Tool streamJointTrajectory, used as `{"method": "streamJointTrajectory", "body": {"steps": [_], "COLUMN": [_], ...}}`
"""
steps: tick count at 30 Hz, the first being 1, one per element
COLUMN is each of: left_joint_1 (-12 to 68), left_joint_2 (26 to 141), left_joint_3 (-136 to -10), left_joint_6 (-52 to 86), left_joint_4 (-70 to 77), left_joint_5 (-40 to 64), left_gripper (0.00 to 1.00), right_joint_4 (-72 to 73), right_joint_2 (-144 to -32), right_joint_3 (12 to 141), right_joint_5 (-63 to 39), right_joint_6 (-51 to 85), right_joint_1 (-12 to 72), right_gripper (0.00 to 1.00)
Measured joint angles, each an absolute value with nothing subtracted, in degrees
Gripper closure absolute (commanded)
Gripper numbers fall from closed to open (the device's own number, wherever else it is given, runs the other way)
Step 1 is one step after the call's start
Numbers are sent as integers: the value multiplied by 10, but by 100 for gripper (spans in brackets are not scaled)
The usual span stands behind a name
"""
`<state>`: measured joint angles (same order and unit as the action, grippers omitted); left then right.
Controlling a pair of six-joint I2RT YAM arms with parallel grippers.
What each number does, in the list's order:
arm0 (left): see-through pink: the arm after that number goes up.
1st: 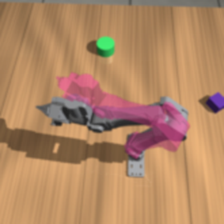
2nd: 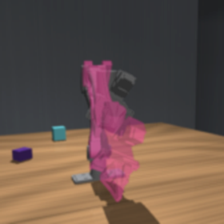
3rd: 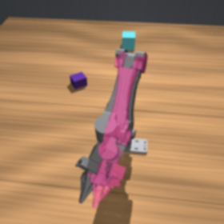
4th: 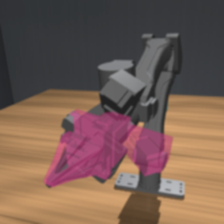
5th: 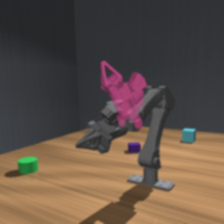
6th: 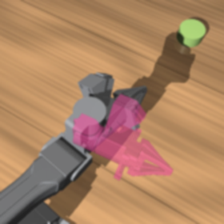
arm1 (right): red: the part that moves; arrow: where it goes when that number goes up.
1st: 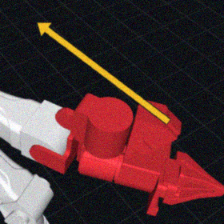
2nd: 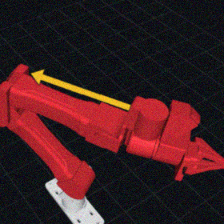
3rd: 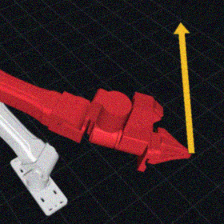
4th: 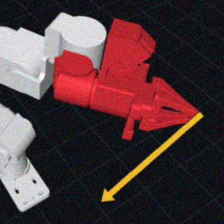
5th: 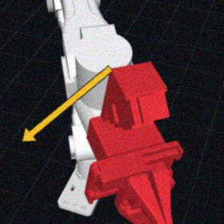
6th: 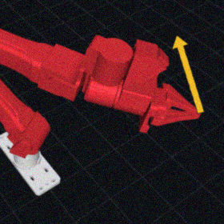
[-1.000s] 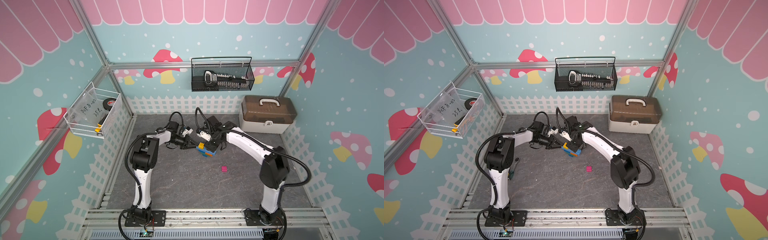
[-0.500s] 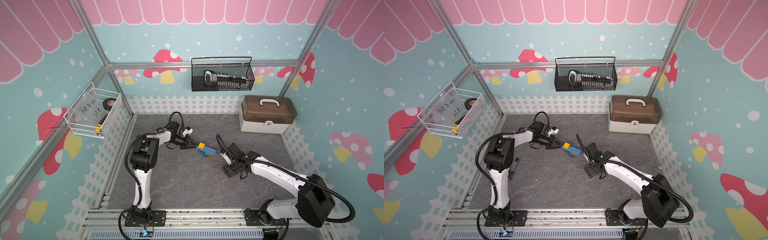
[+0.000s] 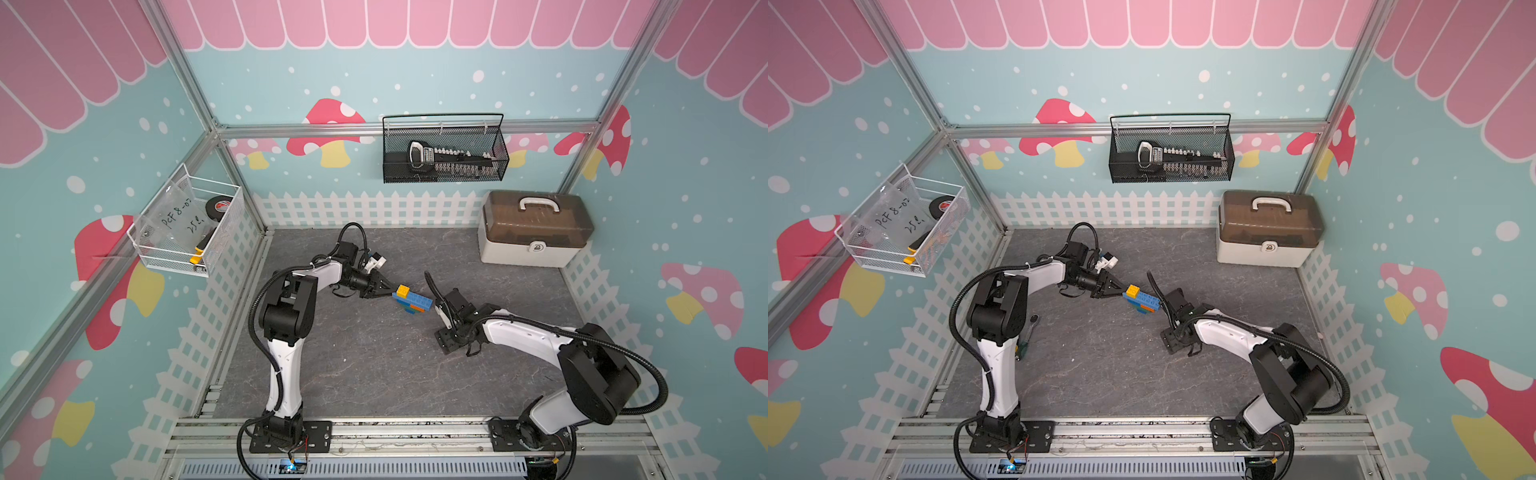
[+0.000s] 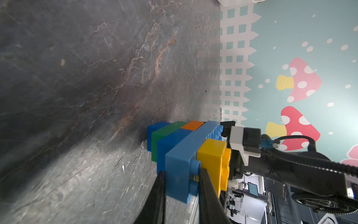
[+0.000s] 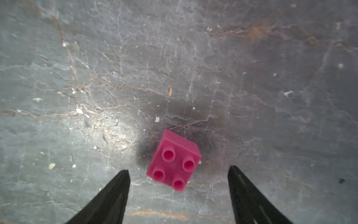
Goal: Assemble a heart with lego
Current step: Pick up the lego brick from the center of the board.
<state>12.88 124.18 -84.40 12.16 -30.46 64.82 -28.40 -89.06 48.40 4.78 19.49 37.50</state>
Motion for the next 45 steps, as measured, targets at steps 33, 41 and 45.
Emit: {"method": "streamJointTrajectory", "body": {"steps": [33,41,45], "left_joint_1": [130,142,145], "left_joint_2": [1168,1168,1167], "left_joint_3": [-716,-716,-716], "left_joint_6": [249,256,256], "left_joint_4": [-102,-84,-82], "left_joint_5": [562,564,564], "left_gripper": [63,63,63], "right_joint_4": [-263,-279,-279], "right_joint_2": [-832,-821,-849], "right_joint_3": [522,548,547], "right_joint_5": [5,-22,-43], "right_joint_6": [144,105,94], "right_joint_1": [340,335,335], "right_gripper": [74,47,44]}}
